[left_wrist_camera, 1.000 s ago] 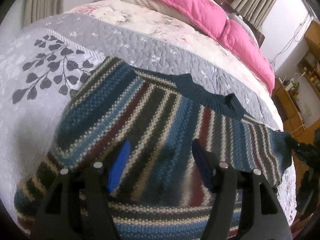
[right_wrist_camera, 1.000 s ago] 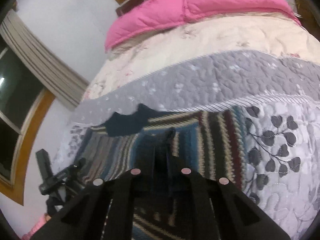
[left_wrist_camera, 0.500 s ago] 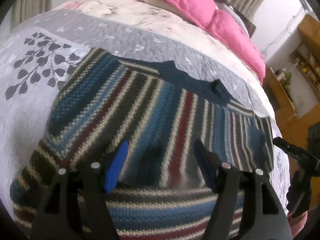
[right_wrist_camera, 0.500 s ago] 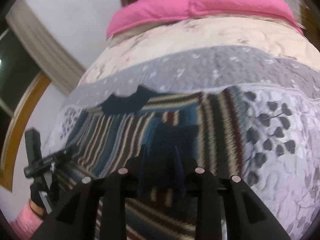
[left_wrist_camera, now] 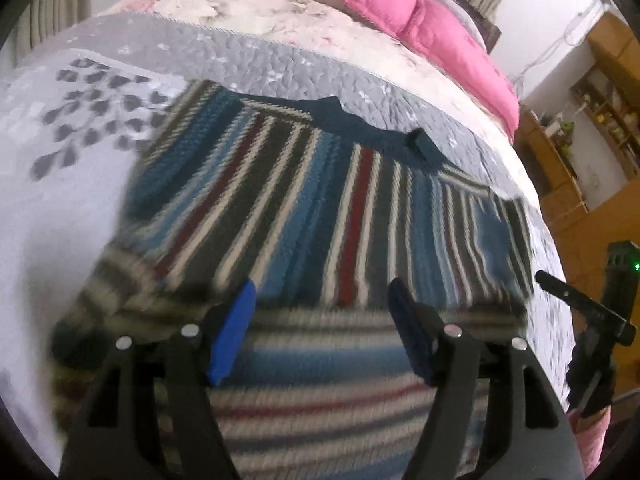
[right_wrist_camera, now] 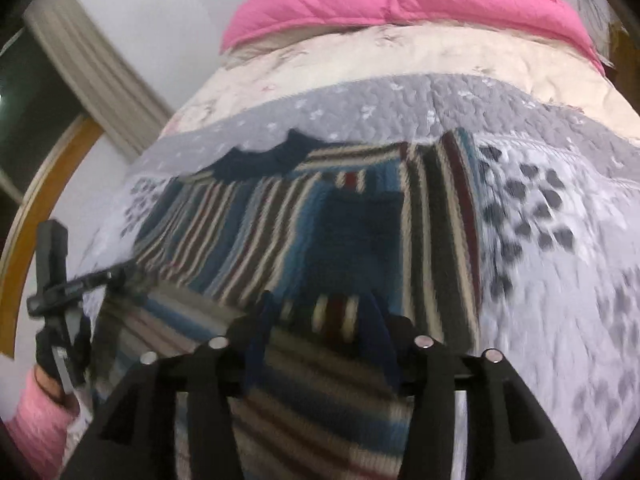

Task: Fold small clothes

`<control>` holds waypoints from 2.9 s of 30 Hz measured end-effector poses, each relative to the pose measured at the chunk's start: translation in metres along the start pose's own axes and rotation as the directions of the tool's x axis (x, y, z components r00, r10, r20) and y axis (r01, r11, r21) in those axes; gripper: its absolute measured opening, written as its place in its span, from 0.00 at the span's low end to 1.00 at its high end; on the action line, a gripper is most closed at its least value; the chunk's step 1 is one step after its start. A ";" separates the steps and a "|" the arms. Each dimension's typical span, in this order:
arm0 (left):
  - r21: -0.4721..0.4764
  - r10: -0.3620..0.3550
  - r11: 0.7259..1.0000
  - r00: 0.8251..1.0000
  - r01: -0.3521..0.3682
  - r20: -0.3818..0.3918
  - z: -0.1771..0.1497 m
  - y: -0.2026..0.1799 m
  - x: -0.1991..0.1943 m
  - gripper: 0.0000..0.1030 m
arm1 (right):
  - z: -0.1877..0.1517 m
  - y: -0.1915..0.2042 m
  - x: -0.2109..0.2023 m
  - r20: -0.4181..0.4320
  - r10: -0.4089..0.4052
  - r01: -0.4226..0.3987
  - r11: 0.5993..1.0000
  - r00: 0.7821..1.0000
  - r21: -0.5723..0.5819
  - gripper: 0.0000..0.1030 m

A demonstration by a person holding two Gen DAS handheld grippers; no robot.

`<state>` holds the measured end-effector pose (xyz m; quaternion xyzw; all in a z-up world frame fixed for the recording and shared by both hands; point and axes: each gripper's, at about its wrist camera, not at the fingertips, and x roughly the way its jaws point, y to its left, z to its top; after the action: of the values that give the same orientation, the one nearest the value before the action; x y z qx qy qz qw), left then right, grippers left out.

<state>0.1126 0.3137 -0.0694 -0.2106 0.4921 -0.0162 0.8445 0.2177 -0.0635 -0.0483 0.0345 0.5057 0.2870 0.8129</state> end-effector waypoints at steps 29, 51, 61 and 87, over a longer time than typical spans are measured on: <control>-0.129 0.004 0.991 0.986 -0.026 -0.168 -0.222 0.082 -0.110 0.74 | -0.260 0.043 -0.057 -0.228 0.024 0.004 0.992 0.973 0.124 0.55; -0.340 -0.172 0.933 0.976 0.117 -0.136 -0.251 0.093 -0.108 0.09 | -0.276 0.045 -0.048 -0.157 0.240 -0.195 0.946 0.958 0.257 0.13; -0.343 -0.390 0.855 0.918 0.390 0.072 -0.205 0.077 -0.148 0.08 | -0.214 0.033 -0.097 0.073 0.474 -0.475 0.836 0.877 0.274 0.08; -0.406 -0.358 0.848 0.933 0.342 0.039 -0.057 0.115 -0.023 0.35 | -0.084 -0.075 0.010 0.043 0.384 -0.357 0.804 0.922 0.475 0.41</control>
<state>0.0323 0.4046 -0.1174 -0.4669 0.4539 -0.0714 0.7556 0.1828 -0.1404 -0.1227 0.3222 0.5659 0.3087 0.6933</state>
